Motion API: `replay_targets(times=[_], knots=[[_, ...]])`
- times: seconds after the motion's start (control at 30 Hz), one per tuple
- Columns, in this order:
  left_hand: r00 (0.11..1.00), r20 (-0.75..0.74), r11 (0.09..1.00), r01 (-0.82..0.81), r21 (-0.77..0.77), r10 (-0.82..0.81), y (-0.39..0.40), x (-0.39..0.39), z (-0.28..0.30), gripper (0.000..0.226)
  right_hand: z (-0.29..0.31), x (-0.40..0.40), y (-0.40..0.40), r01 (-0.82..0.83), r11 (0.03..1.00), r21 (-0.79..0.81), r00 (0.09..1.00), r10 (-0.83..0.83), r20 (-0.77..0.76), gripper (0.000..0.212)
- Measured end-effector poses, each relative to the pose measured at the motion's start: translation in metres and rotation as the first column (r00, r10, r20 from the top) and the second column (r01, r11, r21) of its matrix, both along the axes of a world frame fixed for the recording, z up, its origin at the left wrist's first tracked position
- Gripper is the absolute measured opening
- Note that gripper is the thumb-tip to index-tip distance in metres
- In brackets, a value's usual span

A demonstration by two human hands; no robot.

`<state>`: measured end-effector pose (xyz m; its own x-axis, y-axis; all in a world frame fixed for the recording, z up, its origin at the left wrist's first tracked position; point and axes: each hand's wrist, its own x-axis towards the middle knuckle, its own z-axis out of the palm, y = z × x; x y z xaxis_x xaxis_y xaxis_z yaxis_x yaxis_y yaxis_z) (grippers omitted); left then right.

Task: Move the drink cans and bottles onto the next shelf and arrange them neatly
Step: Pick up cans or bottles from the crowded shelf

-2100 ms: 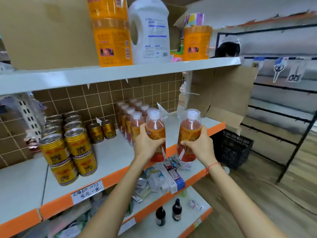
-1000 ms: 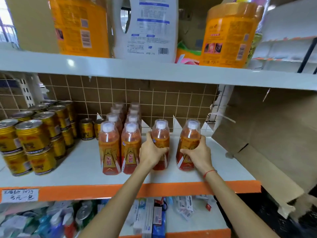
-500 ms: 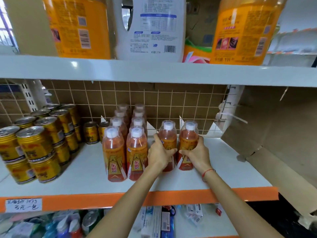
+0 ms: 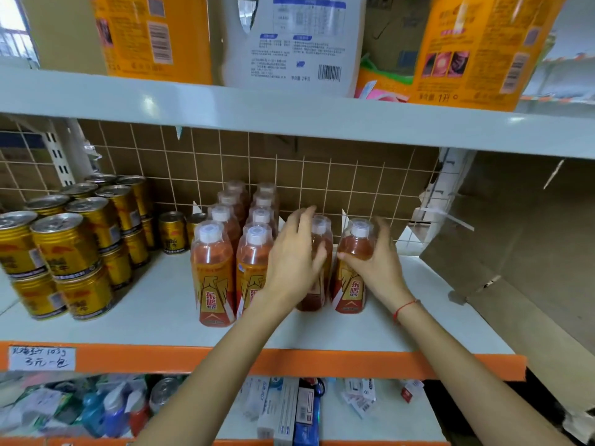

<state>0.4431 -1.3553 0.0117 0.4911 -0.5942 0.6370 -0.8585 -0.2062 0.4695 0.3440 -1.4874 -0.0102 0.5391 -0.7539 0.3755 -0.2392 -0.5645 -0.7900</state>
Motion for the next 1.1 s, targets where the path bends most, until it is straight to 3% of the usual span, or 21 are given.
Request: replay_targets(times=[0.1,0.23,0.37,0.43,0.53,0.63,0.77,0.97,1.1], knots=[[0.968,0.240,0.998,-0.067,-0.020,0.070,0.016,0.021,0.014,0.041,0.026,0.011,0.008,-0.035,0.961,-0.273,0.997,0.015,-0.075,0.087],[0.910,0.363,0.973,-0.229,0.034,0.202,0.031,0.050,0.014,0.028,0.046,0.029,0.012,-0.256,0.851,-0.458,0.926,0.080,-0.369,0.082],[0.899,0.392,0.965,-0.247,0.089,0.194,0.039,0.063,0.003,0.032,0.065,0.047,0.013,-0.435,0.833,-0.342,0.758,0.134,-0.638,0.083],[0.897,0.401,0.966,-0.241,0.093,0.185,0.040,0.066,0.001,0.034,0.072,0.050,0.006,-0.460,0.846,-0.268,0.695,0.155,-0.703,0.082],[0.901,0.396,0.964,-0.240,0.112,0.179,0.039,0.067,0.001,0.038,0.080,0.058,-0.005,-0.387,0.883,-0.264,0.751,0.136,-0.646,0.060],[0.910,0.388,0.966,-0.215,0.144,0.144,0.040,0.067,0.002,0.041,0.087,0.072,-0.003,-0.476,0.866,-0.152,0.654,0.233,-0.719,0.055],[0.902,0.408,0.957,-0.227,0.179,0.138,0.038,0.070,0.011,0.040,0.090,0.092,-0.014,-0.510,0.858,-0.059,0.606,0.310,-0.733,0.062],[0.923,0.347,0.936,-0.259,0.240,0.166,0.034,0.077,0.032,0.036,0.080,0.136,-0.030,-0.429,0.893,-0.136,0.675,0.217,-0.705,0.066],[0.937,0.320,0.936,-0.228,0.268,0.137,0.035,0.084,0.030,0.038,0.084,0.163,-0.035,-0.374,0.923,-0.094,0.714,0.222,-0.664,0.052]])
